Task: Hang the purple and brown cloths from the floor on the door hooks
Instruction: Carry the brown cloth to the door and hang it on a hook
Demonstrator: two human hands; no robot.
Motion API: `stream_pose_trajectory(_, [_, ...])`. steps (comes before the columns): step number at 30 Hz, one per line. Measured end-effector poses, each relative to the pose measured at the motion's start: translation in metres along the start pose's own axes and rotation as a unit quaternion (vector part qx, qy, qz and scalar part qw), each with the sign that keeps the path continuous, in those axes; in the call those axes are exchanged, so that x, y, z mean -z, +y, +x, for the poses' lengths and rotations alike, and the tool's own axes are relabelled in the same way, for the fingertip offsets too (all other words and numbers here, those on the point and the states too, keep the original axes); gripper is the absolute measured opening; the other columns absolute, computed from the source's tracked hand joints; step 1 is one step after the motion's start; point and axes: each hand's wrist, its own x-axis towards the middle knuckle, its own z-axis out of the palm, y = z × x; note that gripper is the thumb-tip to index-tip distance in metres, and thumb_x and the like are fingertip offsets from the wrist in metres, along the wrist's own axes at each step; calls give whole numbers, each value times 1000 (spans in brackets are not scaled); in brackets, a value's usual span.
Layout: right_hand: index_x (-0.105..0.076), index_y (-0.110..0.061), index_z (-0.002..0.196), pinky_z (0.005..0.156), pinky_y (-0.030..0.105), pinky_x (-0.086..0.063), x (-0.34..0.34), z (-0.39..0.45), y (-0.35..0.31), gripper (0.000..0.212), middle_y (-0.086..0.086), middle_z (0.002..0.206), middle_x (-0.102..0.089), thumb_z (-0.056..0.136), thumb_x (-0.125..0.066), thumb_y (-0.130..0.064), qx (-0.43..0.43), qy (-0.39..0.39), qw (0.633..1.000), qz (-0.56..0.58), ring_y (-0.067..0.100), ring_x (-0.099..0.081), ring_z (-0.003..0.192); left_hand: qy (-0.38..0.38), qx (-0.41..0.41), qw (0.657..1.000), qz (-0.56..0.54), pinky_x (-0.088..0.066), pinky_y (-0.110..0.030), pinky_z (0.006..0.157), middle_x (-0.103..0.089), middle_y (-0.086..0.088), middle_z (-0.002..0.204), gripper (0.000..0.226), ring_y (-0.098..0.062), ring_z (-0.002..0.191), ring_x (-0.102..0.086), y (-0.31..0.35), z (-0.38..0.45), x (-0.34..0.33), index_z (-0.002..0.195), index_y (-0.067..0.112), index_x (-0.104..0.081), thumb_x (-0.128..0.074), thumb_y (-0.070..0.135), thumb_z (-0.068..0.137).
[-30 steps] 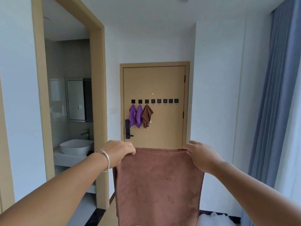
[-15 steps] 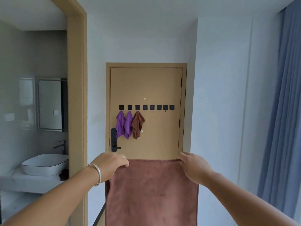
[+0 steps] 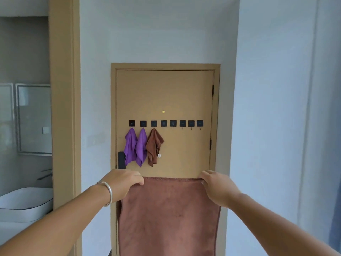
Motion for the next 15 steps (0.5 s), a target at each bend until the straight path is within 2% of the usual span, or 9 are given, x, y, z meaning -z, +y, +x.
stream_pose_trajectory(3, [-56,-28,102,73,32,-48,-28,51,26,25,-10,99,-58,92,-34,-24,8,2,1000,10,18,-57,84,0,8,1000,7,-37,-20,71,-53,19,111,61,-8,92,-52,-24,41,-30,115,38,-52,-40,-7,76])
stream_pose_trajectory(6, [-56,-27,99,73,33,-49,-53,102,50,22,-9,96,-58,88,-37,-26,12,5,1000,24,19,-57,82,-5,24,1000,9,-33,-18,70,-53,18,111,59,-8,89,-51,-46,82,-55,116,38,-52,-40,-5,78])
stream_pose_trajectory(10, [-56,-24,100,71,34,-48,-86,160,79,21,-7,96,-59,88,-39,-25,23,4,999,23,22,-57,82,-4,33,999,10,-44,-25,78,-53,16,112,56,-12,93,-55,-71,130,-86,116,37,-52,-41,-4,79])
stream_pose_trajectory(15, [-56,-24,100,72,34,-49,-130,223,110,21,-6,98,-60,88,-39,-25,22,5,999,25,23,-58,83,-12,35,999,11,-45,-25,77,-54,16,112,55,-11,94,-54,-105,185,-122,118,35,-53,-44,-4,81])
